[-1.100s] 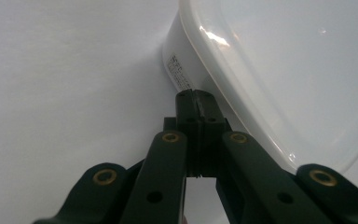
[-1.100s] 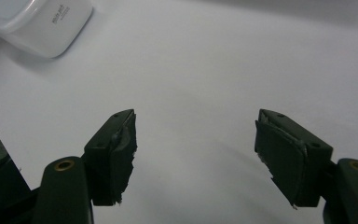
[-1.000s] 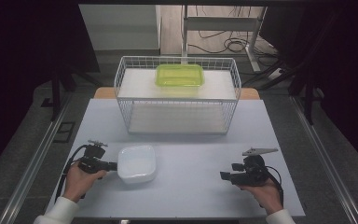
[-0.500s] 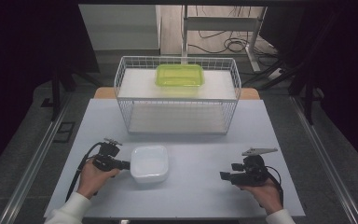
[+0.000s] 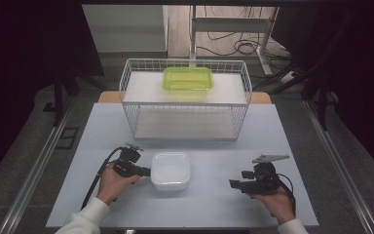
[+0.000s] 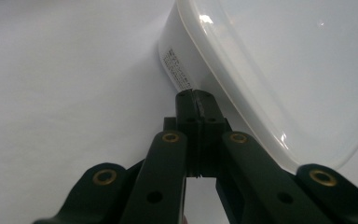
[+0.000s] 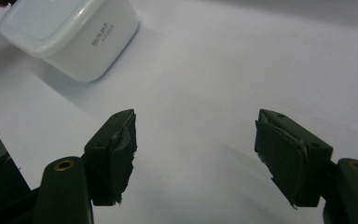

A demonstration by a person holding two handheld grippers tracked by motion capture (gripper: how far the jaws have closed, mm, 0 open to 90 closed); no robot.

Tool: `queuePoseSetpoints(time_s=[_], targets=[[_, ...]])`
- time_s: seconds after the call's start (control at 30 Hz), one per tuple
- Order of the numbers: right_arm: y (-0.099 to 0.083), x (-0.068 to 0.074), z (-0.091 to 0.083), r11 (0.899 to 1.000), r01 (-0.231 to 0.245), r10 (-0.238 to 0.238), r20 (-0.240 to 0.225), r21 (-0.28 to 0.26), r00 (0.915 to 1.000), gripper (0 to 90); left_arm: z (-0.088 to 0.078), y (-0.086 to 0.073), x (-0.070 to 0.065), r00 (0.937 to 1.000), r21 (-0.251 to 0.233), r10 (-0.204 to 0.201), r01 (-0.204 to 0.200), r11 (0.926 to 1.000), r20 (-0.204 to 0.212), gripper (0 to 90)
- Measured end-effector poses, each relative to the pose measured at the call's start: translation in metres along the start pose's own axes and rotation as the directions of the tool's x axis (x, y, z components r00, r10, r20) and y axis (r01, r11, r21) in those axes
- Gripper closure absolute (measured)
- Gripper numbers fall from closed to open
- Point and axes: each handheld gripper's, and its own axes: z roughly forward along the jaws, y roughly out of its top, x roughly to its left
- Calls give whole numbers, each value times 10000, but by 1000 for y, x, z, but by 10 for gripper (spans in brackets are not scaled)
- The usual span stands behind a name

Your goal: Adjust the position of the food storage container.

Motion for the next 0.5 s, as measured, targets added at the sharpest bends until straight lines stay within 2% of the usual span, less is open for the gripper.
queuePoseSetpoints(time_s=[0.17,0.33,0.5], targets=[[0,0,0,10000,-6,6,11,-6,10000,292,7,7,-8,9997,28,258,-258,9997,-47,897],[0,0,0,10000,-4,4,10,12,10000,292,12,10,-14,9994,60,314,-315,9995,142,898],[0,0,0,10000,-10,10,23,-7,10000,292,16,14,-18,9995,-27,188,-187,9998,249,897]])
